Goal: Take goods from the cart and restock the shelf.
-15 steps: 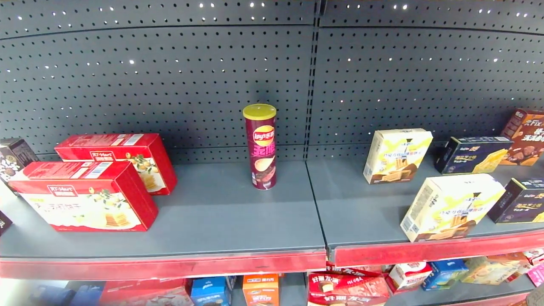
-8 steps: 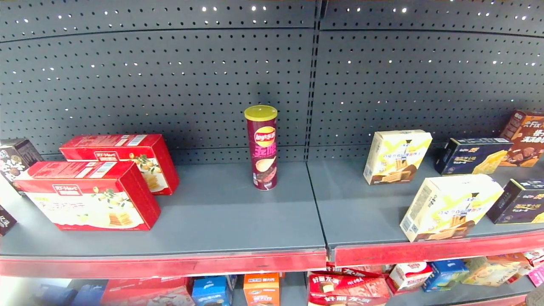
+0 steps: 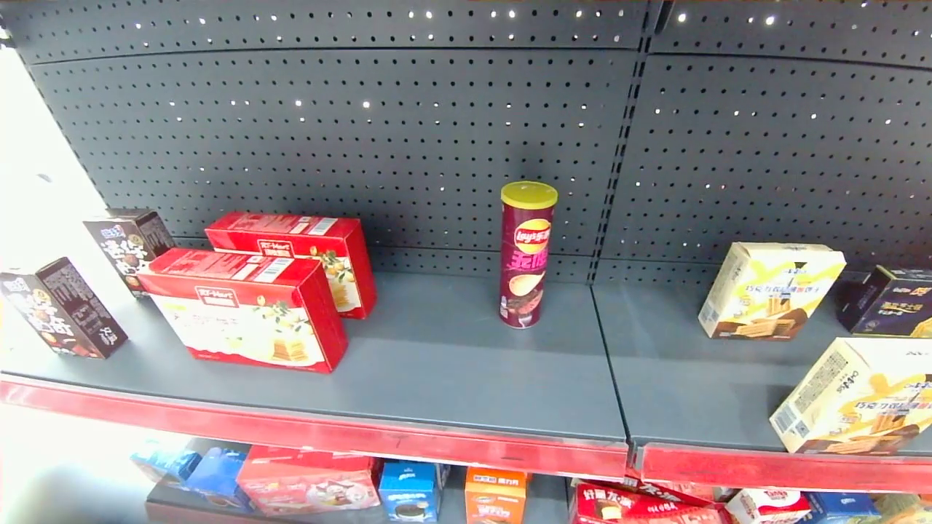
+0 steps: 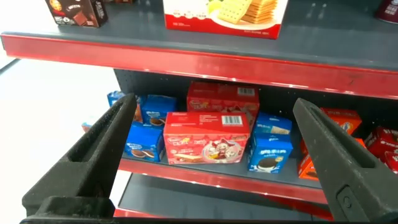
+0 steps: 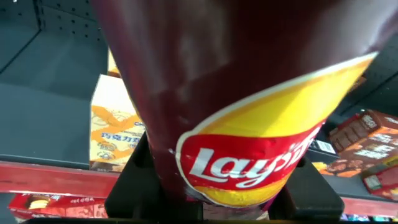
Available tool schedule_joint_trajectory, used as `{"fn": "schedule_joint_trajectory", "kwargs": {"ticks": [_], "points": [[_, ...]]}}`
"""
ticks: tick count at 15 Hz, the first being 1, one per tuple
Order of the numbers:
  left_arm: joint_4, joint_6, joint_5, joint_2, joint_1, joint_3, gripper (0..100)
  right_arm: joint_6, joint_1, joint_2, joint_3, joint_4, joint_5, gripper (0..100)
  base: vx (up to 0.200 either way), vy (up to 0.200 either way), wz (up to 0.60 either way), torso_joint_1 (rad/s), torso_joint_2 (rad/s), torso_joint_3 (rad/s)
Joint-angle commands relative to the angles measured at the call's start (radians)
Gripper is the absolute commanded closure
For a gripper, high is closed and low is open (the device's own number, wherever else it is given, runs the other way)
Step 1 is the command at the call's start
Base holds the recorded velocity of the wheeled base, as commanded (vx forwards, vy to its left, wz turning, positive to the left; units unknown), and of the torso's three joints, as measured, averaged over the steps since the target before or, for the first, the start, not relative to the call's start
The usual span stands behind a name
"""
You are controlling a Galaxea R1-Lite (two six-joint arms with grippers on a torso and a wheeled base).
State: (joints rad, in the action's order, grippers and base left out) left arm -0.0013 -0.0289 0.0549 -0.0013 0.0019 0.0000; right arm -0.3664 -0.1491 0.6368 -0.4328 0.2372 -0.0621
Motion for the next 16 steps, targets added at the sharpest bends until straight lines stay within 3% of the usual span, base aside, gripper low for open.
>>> {"fn": "schedule_joint_trajectory", "kwargs": {"ticks": [1, 16], "points": [[0.000, 0.000, 0.000, 0.001, 0.001, 0.000, 0, 0.000, 0.000, 0.001, 0.000, 0.001, -0.001, 100, 0.000, 0.000, 0.00, 0.000, 0.00, 0.000], [0.000, 0.000, 0.002, 0.001, 0.001, 0.000, 0, -0.006, 0.000, -0.028, 0.003, -0.001, 0.004, 100, 0.000, 0.000, -0.04, 0.000, 0.00, 0.000]]}}
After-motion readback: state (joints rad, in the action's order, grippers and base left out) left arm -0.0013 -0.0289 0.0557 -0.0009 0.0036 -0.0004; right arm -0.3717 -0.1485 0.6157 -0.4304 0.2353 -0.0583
